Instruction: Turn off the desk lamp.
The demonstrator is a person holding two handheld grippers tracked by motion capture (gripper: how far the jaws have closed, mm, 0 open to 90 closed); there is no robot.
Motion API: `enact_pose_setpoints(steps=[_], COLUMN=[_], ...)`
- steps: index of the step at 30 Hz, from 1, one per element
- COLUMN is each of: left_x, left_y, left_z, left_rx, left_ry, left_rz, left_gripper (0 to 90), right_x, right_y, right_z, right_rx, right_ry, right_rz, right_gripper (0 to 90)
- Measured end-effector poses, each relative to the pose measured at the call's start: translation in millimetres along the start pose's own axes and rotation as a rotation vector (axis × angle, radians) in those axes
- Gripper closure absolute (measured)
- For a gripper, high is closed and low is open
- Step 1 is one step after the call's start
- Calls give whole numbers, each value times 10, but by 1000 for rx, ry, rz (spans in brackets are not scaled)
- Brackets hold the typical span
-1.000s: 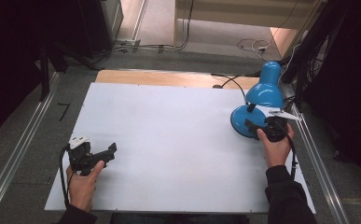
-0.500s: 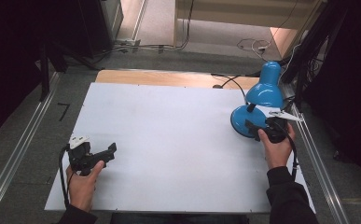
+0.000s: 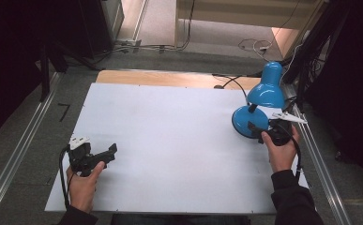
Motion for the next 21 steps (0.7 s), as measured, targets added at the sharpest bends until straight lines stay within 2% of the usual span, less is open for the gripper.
enact_pose_setpoints(steps=[21], left_x=[1], left_y=[-1], left_z=[-1], left_rx=[0], left_ry=[1], left_rz=[0], left_gripper=[24], right_x=[-11], right_y=[-153], right_z=[-102], right_rx=[-7], right_ry=[-26], right_rz=[12], right_gripper=[86])
Point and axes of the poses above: each handheld gripper's, and its own axes: y roughly forward along the jaws, z roughly out of its top, x roughly to its right, the point moved 6 cm from there along y, roughly forward along the jaws, and after that the axes turned 4 degrees about y, right-handed, at the moved point
